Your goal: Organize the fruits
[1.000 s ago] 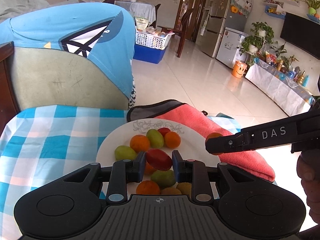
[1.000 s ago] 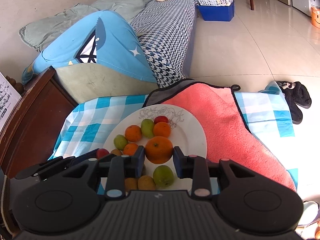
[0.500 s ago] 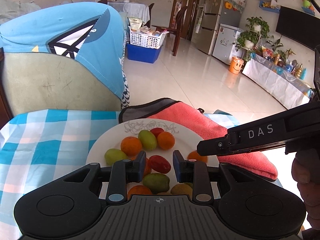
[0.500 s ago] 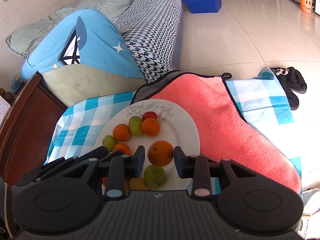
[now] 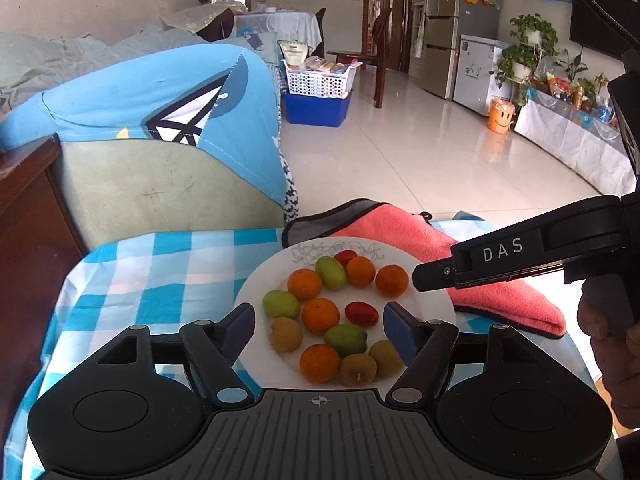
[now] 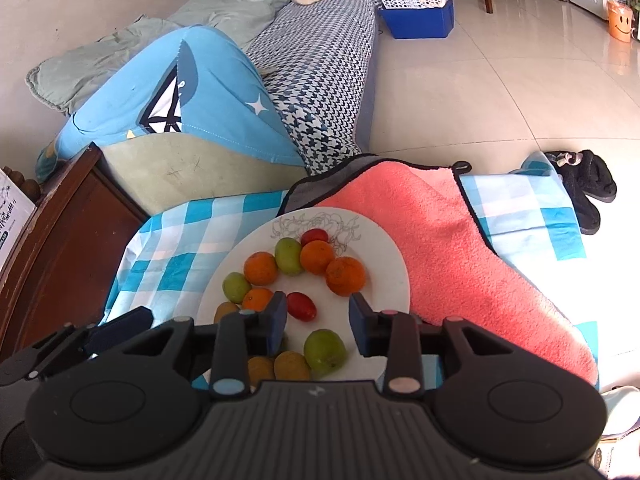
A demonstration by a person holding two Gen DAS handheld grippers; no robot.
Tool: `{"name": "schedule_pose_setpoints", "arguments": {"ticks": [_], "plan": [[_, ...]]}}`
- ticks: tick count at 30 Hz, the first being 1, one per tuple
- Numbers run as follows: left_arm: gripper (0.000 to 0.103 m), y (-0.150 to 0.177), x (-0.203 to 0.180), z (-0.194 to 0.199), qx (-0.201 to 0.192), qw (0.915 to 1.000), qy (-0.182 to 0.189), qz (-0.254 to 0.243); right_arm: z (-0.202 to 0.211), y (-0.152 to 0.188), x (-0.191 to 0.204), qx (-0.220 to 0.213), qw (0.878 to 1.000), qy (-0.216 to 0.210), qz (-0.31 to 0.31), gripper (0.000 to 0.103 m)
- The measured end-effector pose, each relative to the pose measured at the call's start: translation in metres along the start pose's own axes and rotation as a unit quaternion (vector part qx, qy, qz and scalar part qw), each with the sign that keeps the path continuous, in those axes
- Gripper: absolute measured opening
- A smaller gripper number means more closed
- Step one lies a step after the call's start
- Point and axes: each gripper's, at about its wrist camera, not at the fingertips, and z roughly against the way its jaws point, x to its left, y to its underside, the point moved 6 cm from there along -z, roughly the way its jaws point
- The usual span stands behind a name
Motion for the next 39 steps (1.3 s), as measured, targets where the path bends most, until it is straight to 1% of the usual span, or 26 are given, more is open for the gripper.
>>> {"name": "schedule_pose_setpoints", "arguments": {"ticks": [2, 5, 8, 10, 11, 12, 13, 14, 16, 19, 21, 23, 27, 30, 34, 39], "plan": [[0.076, 0.001, 0.001, 0.008, 0.005, 1.0000, -0.008, 0.000, 0.004, 0.003, 0.001, 0.001, 1.000, 0.006, 0.009, 0.039], [0.078, 0.002, 0.005, 0.021, 0.008, 0.9998, -0.019, 0.004, 0.014, 0.007, 0.001, -0.002, 1.000, 0.014, 0.017, 0.043], [0.083, 0.003, 0.008, 0.029, 0.011, 0.9994, -0.031, 0.006, 0.024, 0.012, 0.001, -0.005, 1.000, 0.015, 0.012, 0.054], [0.083, 0.005, 0.011, 0.031, 0.016, 0.9992, -0.034, 0.010, 0.030, 0.015, 0.001, -0.005, 1.000, 0.018, 0.010, 0.065], [0.084, 0.007, 0.011, 0.031, 0.019, 0.9991, -0.035, 0.012, 0.033, 0.017, 0.002, -0.005, 1.000, 0.018, 0.012, 0.067], [0.085, 0.008, 0.012, 0.031, 0.024, 0.9989, -0.037, 0.016, 0.035, 0.020, 0.004, -0.005, 1.000, 0.022, 0.018, 0.071], [0.090, 0.010, 0.013, 0.028, 0.032, 0.9984, -0.041, 0.021, 0.036, 0.022, 0.004, -0.004, 0.999, 0.028, 0.022, 0.077], [0.094, 0.012, 0.014, 0.026, 0.040, 0.9978, -0.048, 0.023, 0.037, 0.025, 0.004, -0.003, 0.999, 0.038, 0.027, 0.080], [0.094, 0.014, 0.016, 0.024, 0.046, 0.9968, -0.061, 0.024, 0.037, 0.029, 0.003, -0.002, 0.999, 0.047, 0.027, 0.087], [0.097, 0.017, 0.019, 0.020, 0.060, 0.9948, -0.076, 0.031, 0.032, 0.032, 0.001, 0.010, 0.999, 0.050, 0.019, 0.090], [0.097, 0.018, 0.023, 0.016, 0.077, 0.9920, -0.090, 0.044, 0.031, 0.033, 0.001, 0.010, 0.997, 0.070, 0.026, 0.091], [0.098, 0.018, 0.026, 0.013, 0.083, 0.9904, -0.096, 0.055, 0.031, 0.034, 0.002, 0.005, 0.995, 0.088, 0.043, 0.093], [0.098, 0.018, 0.027, 0.009, 0.094, 0.9878, -0.104, 0.067, 0.030, 0.034, 0.001, 0.006, 0.994, 0.099, 0.049, 0.094], [0.098, 0.017, 0.028, 0.006, 0.101, 0.9856, -0.116, 0.071, 0.028, 0.035, 0.000, 0.010, 0.993, 0.109, 0.044, 0.096], [0.098, 0.018, 0.029, 0.002, 0.111, 0.9845, -0.115, 0.071, 0.023, 0.038, -0.001, 0.028, 0.993, 0.109, 0.037, 0.097], [0.098, 0.019, 0.030, -0.002, 0.119, 0.9830, -0.127, 0.060, 0.021, 0.039, 0.001, 0.030, 0.991, 0.119, 0.051, 0.097]]}}
